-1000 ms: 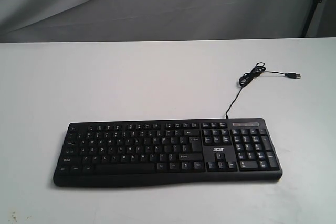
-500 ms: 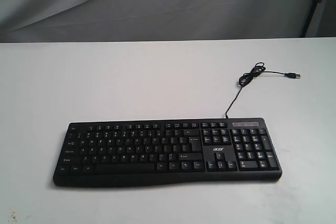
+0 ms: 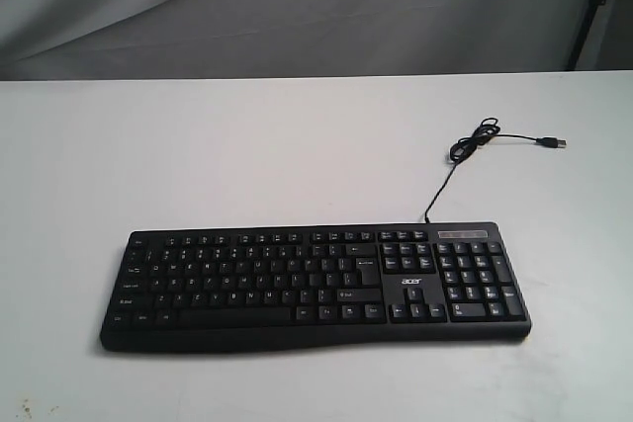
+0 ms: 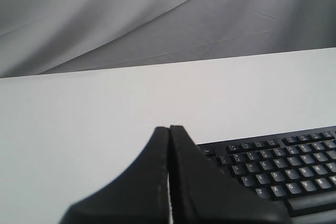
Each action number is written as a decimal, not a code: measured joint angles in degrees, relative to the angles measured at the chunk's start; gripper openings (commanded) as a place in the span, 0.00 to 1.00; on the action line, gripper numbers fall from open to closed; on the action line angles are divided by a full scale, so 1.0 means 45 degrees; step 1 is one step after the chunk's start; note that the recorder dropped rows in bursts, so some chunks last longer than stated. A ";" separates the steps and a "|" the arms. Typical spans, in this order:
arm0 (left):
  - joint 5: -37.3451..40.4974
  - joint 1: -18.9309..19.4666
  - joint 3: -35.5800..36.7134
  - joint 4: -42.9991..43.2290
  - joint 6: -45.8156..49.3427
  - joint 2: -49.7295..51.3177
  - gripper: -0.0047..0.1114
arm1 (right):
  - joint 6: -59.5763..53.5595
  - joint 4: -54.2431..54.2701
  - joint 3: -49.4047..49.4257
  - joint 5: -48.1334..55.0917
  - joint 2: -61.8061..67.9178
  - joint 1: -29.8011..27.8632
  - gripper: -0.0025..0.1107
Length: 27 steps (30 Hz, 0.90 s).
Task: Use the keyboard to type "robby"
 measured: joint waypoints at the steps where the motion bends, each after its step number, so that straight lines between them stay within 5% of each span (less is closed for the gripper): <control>1: 0.0000 0.0000 0.0000 0.0000 0.0000 0.0000 0.04 | 0.0000 -0.0153 0.0000 0.0028 0.0000 0.0000 0.02; 27: 0.0000 0.0000 0.0000 0.0000 0.0000 0.0000 0.04 | 0.0316 -0.1911 0.0000 0.1628 0.0000 0.0000 0.02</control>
